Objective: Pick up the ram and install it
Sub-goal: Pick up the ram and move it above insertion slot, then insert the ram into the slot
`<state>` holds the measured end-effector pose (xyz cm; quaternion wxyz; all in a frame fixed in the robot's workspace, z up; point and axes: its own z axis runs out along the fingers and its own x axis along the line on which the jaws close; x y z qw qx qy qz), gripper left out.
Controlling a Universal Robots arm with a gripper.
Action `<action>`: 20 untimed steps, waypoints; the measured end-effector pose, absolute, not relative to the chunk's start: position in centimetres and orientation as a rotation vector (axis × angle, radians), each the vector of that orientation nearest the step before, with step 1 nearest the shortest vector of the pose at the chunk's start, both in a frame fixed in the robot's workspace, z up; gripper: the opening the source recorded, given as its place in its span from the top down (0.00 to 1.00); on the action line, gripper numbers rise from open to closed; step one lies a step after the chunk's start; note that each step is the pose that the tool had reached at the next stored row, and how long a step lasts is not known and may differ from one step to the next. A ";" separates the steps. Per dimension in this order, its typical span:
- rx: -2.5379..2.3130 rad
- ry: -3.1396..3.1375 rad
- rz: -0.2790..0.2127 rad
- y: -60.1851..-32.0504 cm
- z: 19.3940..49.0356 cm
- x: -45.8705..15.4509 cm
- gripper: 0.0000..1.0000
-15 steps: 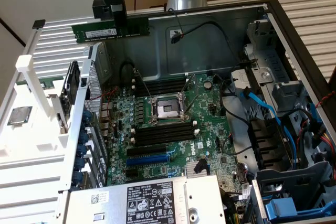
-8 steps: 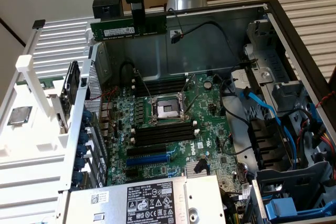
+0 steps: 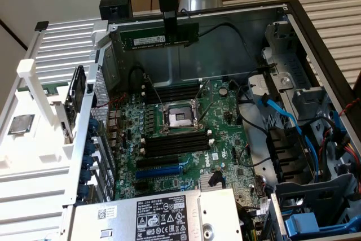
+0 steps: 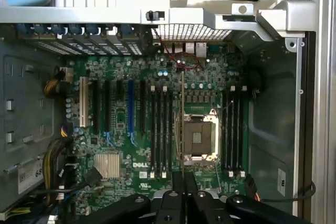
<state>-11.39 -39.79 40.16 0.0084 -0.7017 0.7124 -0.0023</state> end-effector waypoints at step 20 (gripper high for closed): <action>-2.166 2.241 -0.020 -39.8 37.3 -11.4 0.88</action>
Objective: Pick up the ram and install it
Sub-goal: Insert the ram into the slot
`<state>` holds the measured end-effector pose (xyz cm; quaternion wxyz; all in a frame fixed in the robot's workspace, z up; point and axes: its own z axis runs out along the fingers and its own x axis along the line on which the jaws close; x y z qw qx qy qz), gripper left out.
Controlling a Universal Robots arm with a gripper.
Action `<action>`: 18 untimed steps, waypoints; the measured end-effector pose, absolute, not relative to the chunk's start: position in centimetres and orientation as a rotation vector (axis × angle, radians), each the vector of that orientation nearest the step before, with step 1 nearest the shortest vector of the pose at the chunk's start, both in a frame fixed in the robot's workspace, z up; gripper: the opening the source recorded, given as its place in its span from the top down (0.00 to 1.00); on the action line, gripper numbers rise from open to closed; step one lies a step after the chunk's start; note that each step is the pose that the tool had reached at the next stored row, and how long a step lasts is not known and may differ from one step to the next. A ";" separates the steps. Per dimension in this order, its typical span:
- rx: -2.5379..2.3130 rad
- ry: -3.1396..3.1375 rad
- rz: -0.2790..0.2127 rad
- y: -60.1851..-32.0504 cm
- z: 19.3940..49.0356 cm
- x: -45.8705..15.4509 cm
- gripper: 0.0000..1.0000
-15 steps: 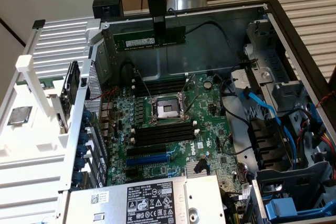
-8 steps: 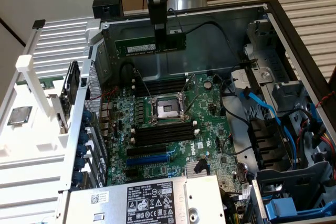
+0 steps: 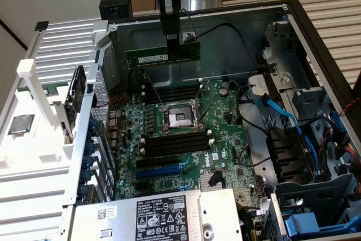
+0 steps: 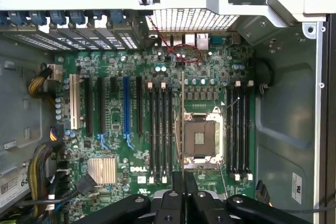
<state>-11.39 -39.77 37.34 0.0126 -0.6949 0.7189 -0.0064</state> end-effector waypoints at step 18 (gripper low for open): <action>-2.146 2.222 0.022 -40.9 36.9 -11.4 0.88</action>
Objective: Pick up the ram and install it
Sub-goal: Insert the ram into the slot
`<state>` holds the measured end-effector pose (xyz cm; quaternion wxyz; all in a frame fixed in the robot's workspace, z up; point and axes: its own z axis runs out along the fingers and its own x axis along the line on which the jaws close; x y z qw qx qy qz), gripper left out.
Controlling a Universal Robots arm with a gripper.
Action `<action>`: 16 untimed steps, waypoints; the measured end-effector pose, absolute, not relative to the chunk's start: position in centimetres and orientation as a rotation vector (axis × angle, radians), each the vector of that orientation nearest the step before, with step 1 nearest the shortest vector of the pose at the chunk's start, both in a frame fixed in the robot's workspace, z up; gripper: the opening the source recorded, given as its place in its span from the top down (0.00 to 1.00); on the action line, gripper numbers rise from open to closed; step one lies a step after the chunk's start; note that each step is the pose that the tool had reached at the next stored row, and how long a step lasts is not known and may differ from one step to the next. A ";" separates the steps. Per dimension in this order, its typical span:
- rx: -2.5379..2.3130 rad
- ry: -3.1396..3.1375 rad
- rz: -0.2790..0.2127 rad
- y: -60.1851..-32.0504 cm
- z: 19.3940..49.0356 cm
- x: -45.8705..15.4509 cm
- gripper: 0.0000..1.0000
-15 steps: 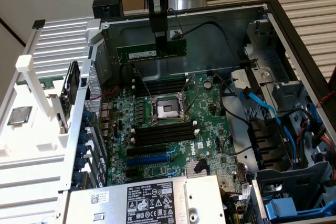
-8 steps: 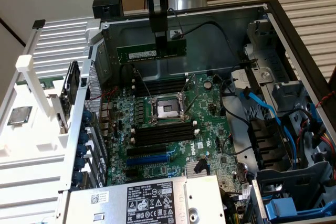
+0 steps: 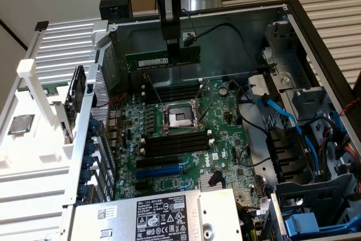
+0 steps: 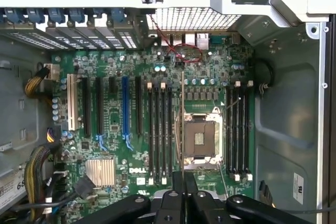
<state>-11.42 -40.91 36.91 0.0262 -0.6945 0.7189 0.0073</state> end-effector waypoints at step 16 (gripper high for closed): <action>-2.142 2.218 0.038 -41.2 35.0 -10.6 0.88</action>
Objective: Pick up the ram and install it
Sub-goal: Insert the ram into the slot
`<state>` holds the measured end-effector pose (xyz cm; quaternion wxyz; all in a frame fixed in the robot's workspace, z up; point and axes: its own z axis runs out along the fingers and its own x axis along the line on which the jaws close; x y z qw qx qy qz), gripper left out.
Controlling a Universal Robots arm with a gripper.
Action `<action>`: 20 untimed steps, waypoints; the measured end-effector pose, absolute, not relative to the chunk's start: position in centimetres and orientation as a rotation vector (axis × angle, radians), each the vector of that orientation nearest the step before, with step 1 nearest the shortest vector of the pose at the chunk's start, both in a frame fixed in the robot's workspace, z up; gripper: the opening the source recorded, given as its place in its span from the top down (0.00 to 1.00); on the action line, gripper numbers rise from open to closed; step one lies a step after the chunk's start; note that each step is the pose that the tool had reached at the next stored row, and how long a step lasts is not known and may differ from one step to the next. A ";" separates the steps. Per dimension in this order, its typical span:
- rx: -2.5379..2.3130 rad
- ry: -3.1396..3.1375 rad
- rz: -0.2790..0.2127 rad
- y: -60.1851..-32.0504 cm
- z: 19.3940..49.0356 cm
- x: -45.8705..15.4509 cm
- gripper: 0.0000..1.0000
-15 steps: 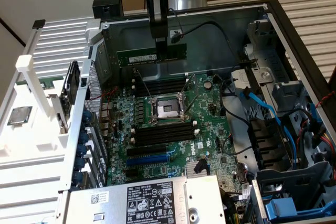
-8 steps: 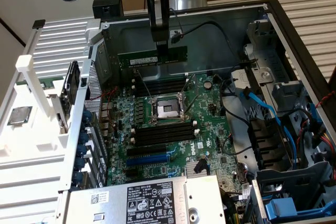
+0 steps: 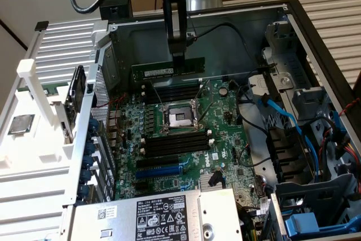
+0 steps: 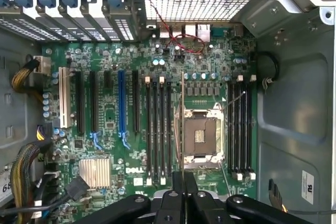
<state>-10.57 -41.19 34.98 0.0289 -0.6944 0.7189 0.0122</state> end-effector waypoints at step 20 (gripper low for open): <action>-2.158 2.234 0.003 -41.3 32.9 -10.3 0.88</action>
